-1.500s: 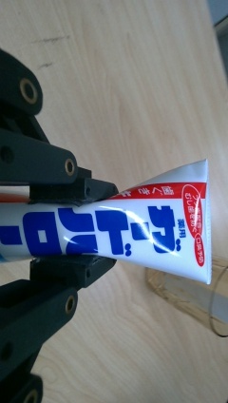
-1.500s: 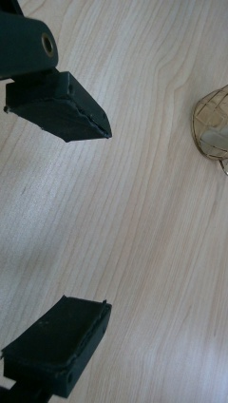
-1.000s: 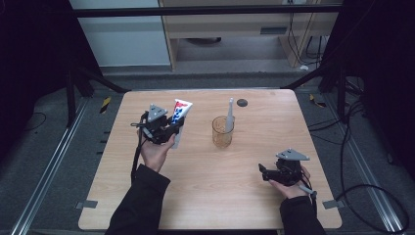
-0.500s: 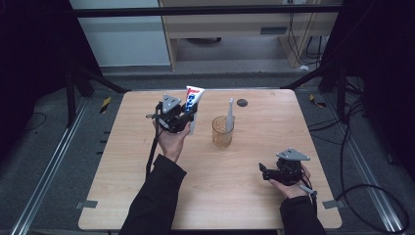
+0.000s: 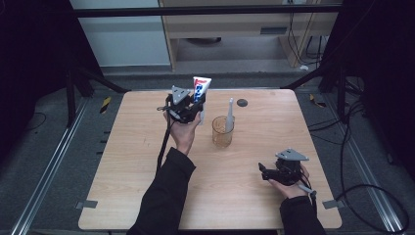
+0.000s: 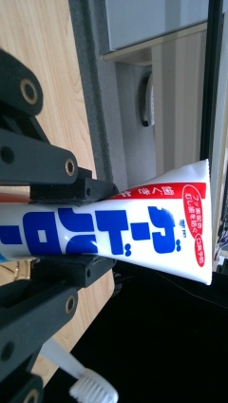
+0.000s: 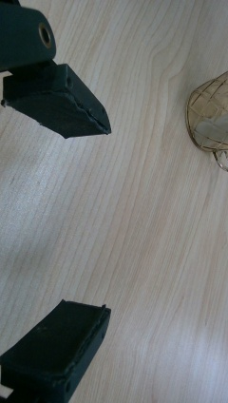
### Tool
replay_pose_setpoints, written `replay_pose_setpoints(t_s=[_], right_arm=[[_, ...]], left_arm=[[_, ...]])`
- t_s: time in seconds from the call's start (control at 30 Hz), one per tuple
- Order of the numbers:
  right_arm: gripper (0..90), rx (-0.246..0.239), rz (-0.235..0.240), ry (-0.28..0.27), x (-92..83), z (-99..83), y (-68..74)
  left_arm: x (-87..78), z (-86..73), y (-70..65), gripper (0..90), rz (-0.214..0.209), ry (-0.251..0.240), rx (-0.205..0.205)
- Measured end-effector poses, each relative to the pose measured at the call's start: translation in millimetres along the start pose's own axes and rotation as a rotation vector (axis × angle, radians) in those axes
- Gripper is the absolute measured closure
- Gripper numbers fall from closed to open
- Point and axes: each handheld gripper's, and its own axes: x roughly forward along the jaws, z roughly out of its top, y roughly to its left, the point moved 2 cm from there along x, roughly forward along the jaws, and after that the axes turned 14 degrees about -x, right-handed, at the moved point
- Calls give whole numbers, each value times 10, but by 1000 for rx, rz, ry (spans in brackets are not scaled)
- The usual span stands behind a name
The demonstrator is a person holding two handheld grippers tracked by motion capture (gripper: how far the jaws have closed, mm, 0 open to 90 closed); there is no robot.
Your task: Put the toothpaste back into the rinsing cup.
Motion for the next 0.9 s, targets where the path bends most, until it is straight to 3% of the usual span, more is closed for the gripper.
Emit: replay_pose_setpoints(t_s=[0.3, 0.9], right_arm=[[117, 0, -9, 0, 3, -1, -1], [115, -7, -14, 6, 15, -7, 2]], left_arm=[[174, -43, -88, 693, -14, -18, -16], [472, -235, -264, 692, -60, 1, -20]])
